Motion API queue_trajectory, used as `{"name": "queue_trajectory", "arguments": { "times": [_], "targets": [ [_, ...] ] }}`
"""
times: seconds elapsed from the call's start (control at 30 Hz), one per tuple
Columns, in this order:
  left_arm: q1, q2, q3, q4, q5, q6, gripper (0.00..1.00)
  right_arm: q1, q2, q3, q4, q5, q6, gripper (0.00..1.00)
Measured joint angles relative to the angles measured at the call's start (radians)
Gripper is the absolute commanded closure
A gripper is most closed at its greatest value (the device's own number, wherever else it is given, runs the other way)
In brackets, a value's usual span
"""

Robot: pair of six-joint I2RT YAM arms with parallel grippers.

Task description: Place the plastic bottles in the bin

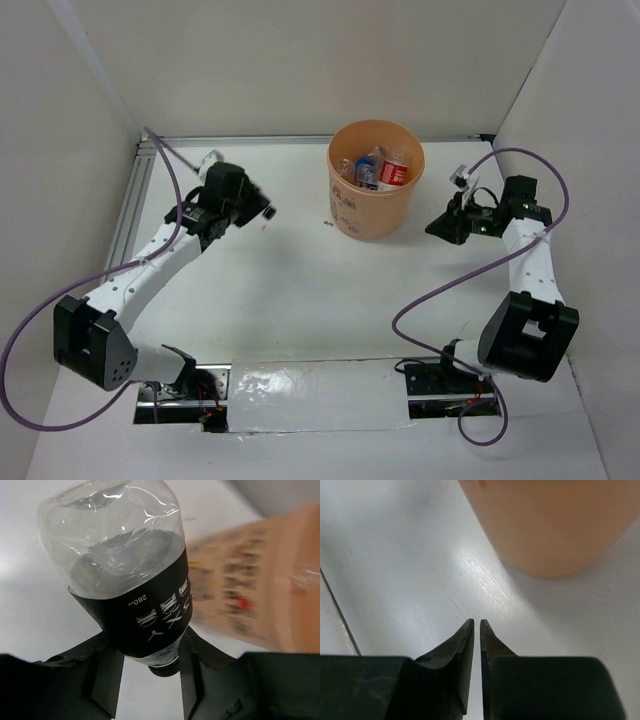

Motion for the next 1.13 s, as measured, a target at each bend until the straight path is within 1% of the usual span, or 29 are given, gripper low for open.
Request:
{"name": "queue_trajectory", "arguments": {
  "times": [0.07, 0.13, 0.23, 0.33, 0.4, 0.43, 0.47, 0.5, 0.53, 0.57, 0.6, 0.73, 0.93, 0.97, 1.03, 1.13],
  "targets": [
    [-0.047, 0.013, 0.101, 0.101, 0.067, 0.084, 1.0, -0.001, 0.001, -0.048, 0.0, 0.039, -0.01, 0.87],
    [-0.085, 0.069, 0.233, 0.187, 0.127, 0.159, 1.0, -0.001, 0.002, -0.09, -0.002, 0.076, -0.016, 0.86],
    [-0.141, 0.216, 0.46, 0.289, 0.18, 0.239, 1.0, -0.001, 0.003, -0.142, 0.003, 0.124, -0.018, 0.84],
    [-0.197, 0.378, 0.644, 0.35, 0.208, 0.293, 1.0, -0.002, 0.004, -0.171, 0.007, 0.159, -0.018, 0.78],
    [-0.227, 0.486, 0.753, 0.345, 0.221, 0.319, 0.99, -0.004, 0.004, -0.191, 0.014, 0.179, -0.013, 0.69],
    [-0.24, 0.539, 0.819, 0.316, 0.223, 0.331, 0.94, -0.005, 0.004, -0.2, 0.018, 0.189, -0.011, 0.56],
    [-0.252, 0.596, 0.887, 0.308, 0.227, 0.339, 0.88, -0.006, 0.004, -0.208, 0.018, 0.198, -0.005, 0.46],
    [-0.264, 0.653, 0.952, 0.286, 0.226, 0.351, 0.76, -0.009, 0.004, -0.213, 0.021, 0.207, 0.0, 0.37],
    [-0.272, 0.7, 1.001, 0.266, 0.227, 0.36, 0.58, -0.012, 0.004, -0.216, 0.024, 0.212, 0.006, 0.27],
    [-0.277, 0.719, 1.019, 0.248, 0.225, 0.367, 0.17, -0.017, 0.004, -0.217, 0.025, 0.217, 0.013, 0.1],
    [-0.286, 0.754, 1.038, 0.237, 0.225, 0.374, 0.01, -0.022, 0.004, -0.217, 0.031, 0.222, 0.026, 0.0],
    [-0.301, 0.768, 1.019, 0.178, 0.22, 0.407, 0.0, -0.041, -0.003, -0.218, 0.056, 0.236, 0.058, 0.0],
    [-0.303, 0.732, 1.004, 0.179, 0.215, 0.448, 0.0, -0.047, -0.011, -0.218, 0.084, 0.241, 0.111, 0.0],
    [-0.303, 0.701, 0.963, 0.195, 0.218, 0.464, 0.0, -0.047, -0.012, -0.217, 0.095, 0.248, 0.131, 0.0],
    [-0.302, 0.586, 0.823, 0.222, 0.231, 0.495, 0.0, -0.047, -0.022, -0.217, 0.12, 0.268, 0.185, 0.0],
    [-0.293, 0.318, 0.504, 0.296, 0.245, 0.536, 0.0, -0.049, -0.067, -0.217, 0.171, 0.323, 0.271, 0.0]
  ]
}}
